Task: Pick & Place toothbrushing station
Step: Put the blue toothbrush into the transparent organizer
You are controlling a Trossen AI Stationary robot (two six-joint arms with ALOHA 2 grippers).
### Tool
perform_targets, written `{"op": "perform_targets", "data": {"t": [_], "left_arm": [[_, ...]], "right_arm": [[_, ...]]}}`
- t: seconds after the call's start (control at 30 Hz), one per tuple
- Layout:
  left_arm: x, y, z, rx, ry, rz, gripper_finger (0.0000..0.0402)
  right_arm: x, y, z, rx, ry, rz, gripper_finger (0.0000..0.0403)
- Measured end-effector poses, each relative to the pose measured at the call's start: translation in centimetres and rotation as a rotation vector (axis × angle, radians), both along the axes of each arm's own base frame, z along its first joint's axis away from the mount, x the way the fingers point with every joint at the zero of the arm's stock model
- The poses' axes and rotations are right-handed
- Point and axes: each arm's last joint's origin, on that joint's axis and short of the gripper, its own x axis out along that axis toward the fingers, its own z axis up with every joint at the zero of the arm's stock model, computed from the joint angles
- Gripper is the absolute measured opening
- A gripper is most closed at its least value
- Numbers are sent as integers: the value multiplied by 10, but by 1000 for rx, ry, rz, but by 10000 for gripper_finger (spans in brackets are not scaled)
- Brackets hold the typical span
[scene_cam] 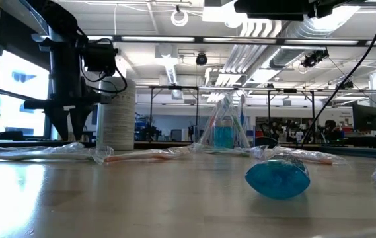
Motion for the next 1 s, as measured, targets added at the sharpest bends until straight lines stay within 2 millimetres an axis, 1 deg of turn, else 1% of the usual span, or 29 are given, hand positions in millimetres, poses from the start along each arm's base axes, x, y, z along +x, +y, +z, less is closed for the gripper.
{"op": "perform_targets", "data": {"t": [0.3,0.43,0.73,0.9,1.0], "left_arm": [[1,4,-7,11,50,-17,136],[5,6,-14,1,68,-17,136],[12,11,-38,-59,161,-45,135],[13,11,-44,-85,190,-50,135],[13,11,-45,-80,197,-129,134]], "right_arm": [[1,0,0,12,-2,24,353],[1,1,0,16,0,42,353],[1,1,-2,4,15,42,353],[1,1,-2,3,16,42,353],[1,1,-2,6,19,63,353]]}}
